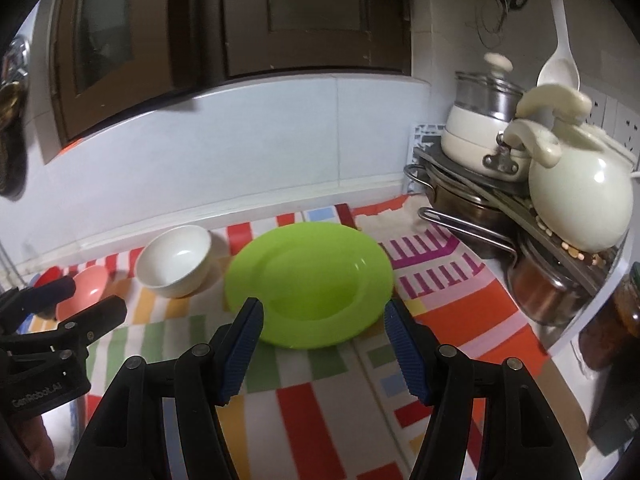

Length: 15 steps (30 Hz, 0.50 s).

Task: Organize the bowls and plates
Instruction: 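Move the left tool toward the green plate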

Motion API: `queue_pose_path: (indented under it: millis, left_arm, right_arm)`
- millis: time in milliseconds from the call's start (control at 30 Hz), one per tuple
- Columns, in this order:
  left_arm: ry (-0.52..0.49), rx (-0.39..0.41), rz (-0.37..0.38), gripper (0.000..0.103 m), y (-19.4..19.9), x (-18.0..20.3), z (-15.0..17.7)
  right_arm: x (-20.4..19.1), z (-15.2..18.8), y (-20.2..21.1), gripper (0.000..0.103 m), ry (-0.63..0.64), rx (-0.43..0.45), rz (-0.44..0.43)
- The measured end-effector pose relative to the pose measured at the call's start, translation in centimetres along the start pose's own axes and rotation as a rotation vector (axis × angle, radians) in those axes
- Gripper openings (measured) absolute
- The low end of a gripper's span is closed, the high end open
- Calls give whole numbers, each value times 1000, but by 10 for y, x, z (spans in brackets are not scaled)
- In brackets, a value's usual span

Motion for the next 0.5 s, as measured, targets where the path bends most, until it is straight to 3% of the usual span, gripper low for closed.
queue_pose_path:
  millis: [500]
  left_arm:
    - [26,-63,-7,74,-105,-1,-15]
  right_arm:
    - [20,-11,-96,64,-6,-54,3]
Point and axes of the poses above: each gripper's, at about its wrist camera, not at the fingertips, and y roughly against the way its jaws point, x to its right, z to its underside, the point moved 1 cm from there along -y, roughly the way its jaws point, and after that the axes turned 15 degrees about z, right-handed, at the moved point
